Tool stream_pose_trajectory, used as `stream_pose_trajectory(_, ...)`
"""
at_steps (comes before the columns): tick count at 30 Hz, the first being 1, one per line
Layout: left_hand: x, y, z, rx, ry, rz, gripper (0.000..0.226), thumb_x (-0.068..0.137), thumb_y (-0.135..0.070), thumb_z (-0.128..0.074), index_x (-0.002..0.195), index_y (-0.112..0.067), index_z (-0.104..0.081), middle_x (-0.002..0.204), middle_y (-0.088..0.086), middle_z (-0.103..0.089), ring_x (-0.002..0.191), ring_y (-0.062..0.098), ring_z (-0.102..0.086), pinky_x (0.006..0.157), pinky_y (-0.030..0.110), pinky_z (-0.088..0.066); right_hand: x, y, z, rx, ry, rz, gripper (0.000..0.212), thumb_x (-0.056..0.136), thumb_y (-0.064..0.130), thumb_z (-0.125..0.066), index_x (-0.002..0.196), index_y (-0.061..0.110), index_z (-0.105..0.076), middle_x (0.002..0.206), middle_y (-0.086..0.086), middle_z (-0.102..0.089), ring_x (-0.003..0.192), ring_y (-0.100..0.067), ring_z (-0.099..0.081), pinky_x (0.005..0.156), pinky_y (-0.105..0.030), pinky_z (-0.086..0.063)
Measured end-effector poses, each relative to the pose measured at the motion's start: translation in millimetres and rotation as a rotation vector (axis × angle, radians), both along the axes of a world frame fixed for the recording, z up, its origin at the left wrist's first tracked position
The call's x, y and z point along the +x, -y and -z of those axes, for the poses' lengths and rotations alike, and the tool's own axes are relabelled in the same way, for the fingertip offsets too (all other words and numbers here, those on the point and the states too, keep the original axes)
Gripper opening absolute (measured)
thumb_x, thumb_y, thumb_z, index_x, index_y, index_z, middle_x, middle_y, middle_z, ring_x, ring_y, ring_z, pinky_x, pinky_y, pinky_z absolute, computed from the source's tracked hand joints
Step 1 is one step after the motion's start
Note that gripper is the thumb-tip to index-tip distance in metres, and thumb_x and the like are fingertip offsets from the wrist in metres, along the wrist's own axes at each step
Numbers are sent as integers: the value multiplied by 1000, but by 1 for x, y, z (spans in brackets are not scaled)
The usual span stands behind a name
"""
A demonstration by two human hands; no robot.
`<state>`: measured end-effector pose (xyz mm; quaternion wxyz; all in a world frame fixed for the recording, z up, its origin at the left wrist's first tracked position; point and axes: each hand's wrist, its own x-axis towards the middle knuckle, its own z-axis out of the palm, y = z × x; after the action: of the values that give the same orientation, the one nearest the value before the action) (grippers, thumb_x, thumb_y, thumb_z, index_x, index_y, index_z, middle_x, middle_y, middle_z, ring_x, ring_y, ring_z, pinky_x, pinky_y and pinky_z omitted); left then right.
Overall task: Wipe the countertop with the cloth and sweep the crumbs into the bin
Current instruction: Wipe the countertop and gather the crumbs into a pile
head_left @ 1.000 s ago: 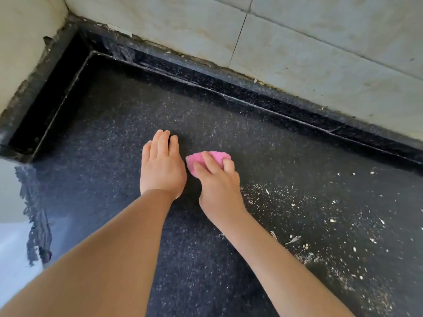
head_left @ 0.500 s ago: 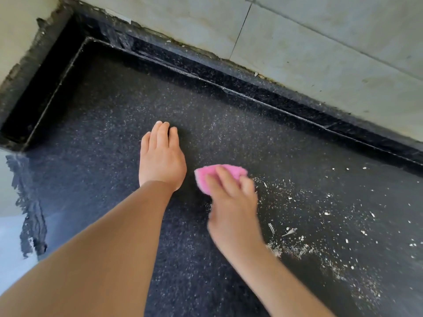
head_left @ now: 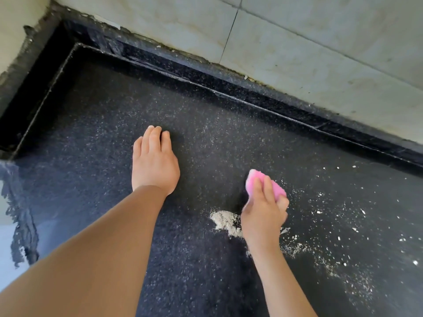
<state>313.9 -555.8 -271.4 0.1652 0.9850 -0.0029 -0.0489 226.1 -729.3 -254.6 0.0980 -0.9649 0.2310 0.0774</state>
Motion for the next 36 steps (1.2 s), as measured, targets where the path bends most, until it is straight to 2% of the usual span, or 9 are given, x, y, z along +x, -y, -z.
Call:
stream_pose_trajectory(7, 0, -1, -1, 6, -7, -1, 45, 95, -12, -29, 139, 1, -25, 149, 16, -20, 140, 26, -8, 113, 36, -4, -13, -6, -23, 44, 98, -43, 56, 86, 7, -25, 137, 28, -33, 148, 9, -28, 125, -24, -21, 96, -27, -19)
stream_pose_trajectory(11, 1, -1, 0, 15, -1, 4, 45, 95, -11, -29, 138, 1, -26, 149, 16, -20, 140, 26, -9, 113, 35, -5, -30, -79, -11, 93, 125, -296, 70, 54, 11, -71, 118, 18, -45, 127, -5, -57, 96, -23, -33, 67, -39, -51)
stream_pose_trajectory(14, 0, -1, 0, 23, 6, 13, 45, 95, -12, -29, 138, 1, -26, 149, 17, -21, 140, 27, -10, 113, 36, -5, -32, -97, -4, 44, -26, -284, 86, 27, 22, -84, 109, 22, -56, 116, -3, -65, 92, -27, -48, 57, -35, -53)
stream_pose_trajectory(16, -1, -1, 1, 22, 23, 19, 45, 95, -11, -29, 138, 2, -27, 148, 18, -21, 139, 27, -10, 114, 37, -5, -36, -93, -6, 42, -72, -274, 81, 36, 20, -84, 114, 22, -60, 126, -3, -58, 98, -29, -53, 61, -36, -51)
stream_pose_trajectory(19, 0, -2, 3, 2, 25, 22, 44, 96, -12, -30, 137, 2, -27, 148, 18, -22, 139, 28, -11, 114, 37, -6, -36, -54, -1, 83, -36, -197, 68, 84, 6, -52, 142, 25, -23, 154, 0, -9, 127, -32, -18, 91, -40, -28)
stream_pose_trajectory(21, 0, -3, 2, -14, 11, 28, 45, 97, -14, -30, 139, 1, -25, 148, 17, -21, 139, 27, -10, 114, 36, -6, -34, -22, -6, 27, -61, -74, 65, 89, 3, -40, 144, 28, -15, 155, 4, 0, 130, -31, -10, 98, -39, -21)
stream_pose_trajectory(27, -21, -15, -14, -167, 19, 57, 43, 98, -14, -33, 139, -2, -30, 150, 11, -24, 139, 24, -18, 113, 31, -13, -29, -10, -30, 10, 138, -6, 62, 84, -4, -45, 138, 22, -31, 151, 5, -20, 123, -30, -20, 91, -40, -27)
stream_pose_trajectory(33, -69, -46, -4, -132, 129, 97, 34, 87, 3, -41, 117, 14, -51, 128, 30, -48, 123, 45, -42, 100, 50, -34, -44, -107, -11, 92, 181, -382, 69, 35, 3, -82, 100, 18, -66, 117, -5, -63, 93, -31, -46, 54, -29, -34)
stream_pose_trajectory(36, -81, -70, -6, -119, 118, 9, 34, 84, 10, -43, 116, 15, -51, 128, 32, -47, 124, 46, -40, 101, 52, -33, -36, -135, -12, 209, 180, -428, 63, 57, 3, -75, 116, 18, -59, 134, -5, -50, 109, -38, -49, 69, -37, -43)
